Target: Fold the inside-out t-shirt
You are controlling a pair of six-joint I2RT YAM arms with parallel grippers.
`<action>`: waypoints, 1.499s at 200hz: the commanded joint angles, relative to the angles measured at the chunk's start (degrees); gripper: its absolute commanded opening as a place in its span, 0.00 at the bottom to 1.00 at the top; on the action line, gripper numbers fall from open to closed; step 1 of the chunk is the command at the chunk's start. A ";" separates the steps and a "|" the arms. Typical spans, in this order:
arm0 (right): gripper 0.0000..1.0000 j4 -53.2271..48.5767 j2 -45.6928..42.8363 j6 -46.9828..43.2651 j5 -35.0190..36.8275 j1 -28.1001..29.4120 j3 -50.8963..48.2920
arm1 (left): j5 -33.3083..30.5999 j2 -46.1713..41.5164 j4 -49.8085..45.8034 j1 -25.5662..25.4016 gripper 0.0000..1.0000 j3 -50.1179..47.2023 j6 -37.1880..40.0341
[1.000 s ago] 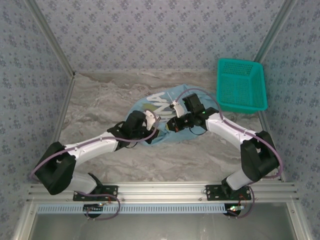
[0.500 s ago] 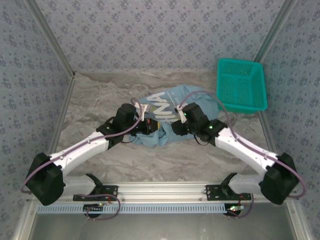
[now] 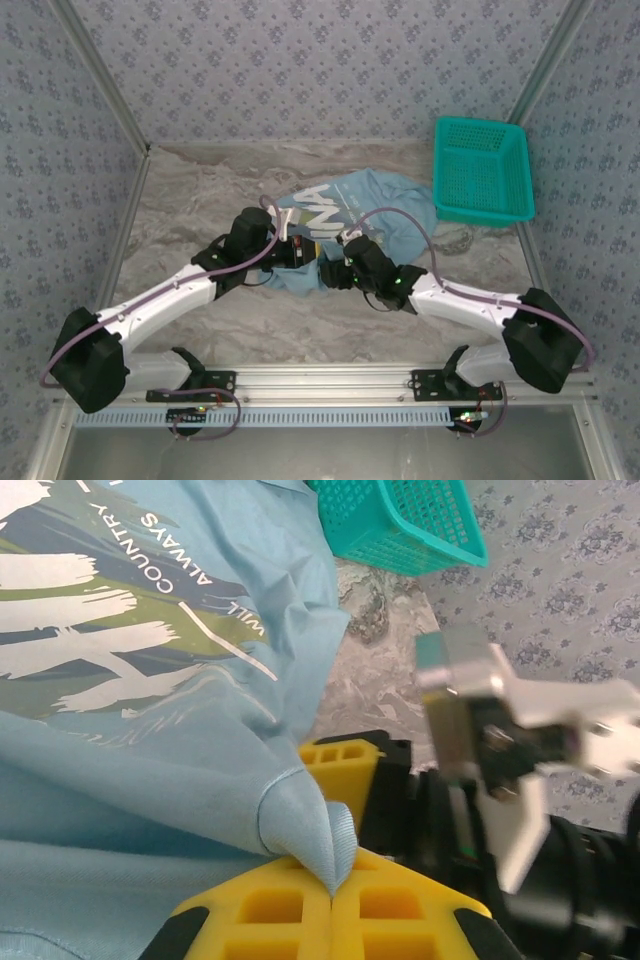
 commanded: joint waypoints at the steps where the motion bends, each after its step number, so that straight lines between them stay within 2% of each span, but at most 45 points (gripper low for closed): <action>1: 0.44 2.38 3.53 2.32 9.01 -0.25 2.39 | -0.20 -2.07 1.09 -0.28 0.00 -0.35 -0.56; 10: 0.30 2.21 4.52 1.79 9.43 -0.89 2.92 | -0.40 -2.55 1.64 -0.31 0.00 -0.70 -0.55; 21: 0.13 2.52 3.63 -0.99 5.38 -2.34 2.88 | -1.65 -3.28 1.28 -0.08 0.00 -0.80 -0.07; 35: 0.01 4.54 -0.20 -6.10 -2.61 -4.07 0.79 | -5.08 -4.38 -1.29 1.02 0.00 -0.58 1.39; 51: 0.00 5.33 -6.31 -10.16 -18.19 -7.73 -1.84 | -10.03 -5.23 -4.01 2.83 0.00 -0.33 3.68; 63: 0.00 6.37 -9.95 -12.18 -32.64 -11.62 -3.95 | -13.76 -4.76 -5.77 4.15 0.00 0.32 6.23; 75: 0.00 9.69 -12.09 -10.67 -43.33 -14.76 -5.97 | -18.87 -3.43 -8.02 4.33 0.06 1.69 9.92; 85: 0.00 12.63 -12.66 -9.21 -47.82 -16.18 -6.88 | -22.50 -2.21 -9.69 4.39 0.12 2.94 12.27; 99: 0.00 17.00 -12.81 -6.79 -52.24 -17.81 -7.71 | -24.15 -1.53 -10.38 4.37 0.21 3.68 14.96; 116: 0.00 18.92 -12.72 -5.49 -52.85 -18.96 -7.60 | -22.37 -3.43 -9.82 4.17 0.39 2.60 17.04; 150: 0.00 20.15 -12.10 -4.86 -52.74 -19.88 -7.41 | -15.30 -9.95 -5.32 0.69 0.56 -3.66 20.44; 167: 0.00 21.71 -12.06 -4.12 -52.59 -20.01 -7.92 | -13.86 -8.41 -5.83 -0.08 0.59 -4.21 18.68; 204: 0.00 22.27 -12.15 -3.75 -53.01 -20.48 -8.26 | -11.28 -3.17 -2.99 -2.15 0.59 -3.13 19.87; 237: 0.00 19.60 -12.19 -6.30 -57.24 -21.26 -7.46 | -11.08 1.93 -3.08 -2.39 0.55 0.26 23.46; 271: 0.00 17.29 -11.77 -7.54 -63.10 -23.42 -7.05 | -0.96 6.33 0.79 -2.51 0.52 2.28 26.22; 279: 0.00 15.98 -11.89 -8.21 -63.83 -23.77 -6.82 | 1.37 6.85 2.62 -2.47 0.44 1.90 26.29; 288: 0.00 13.78 -12.16 -9.21 -63.75 -24.09 -6.42 | 3.21 6.83 4.42 -2.37 0.30 1.54 25.64; 300: 0.00 8.04 -13.30 -12.25 -59.67 -24.75 -5.85 | 6.78 5.94 7.32 -1.71 0.14 0.78 23.60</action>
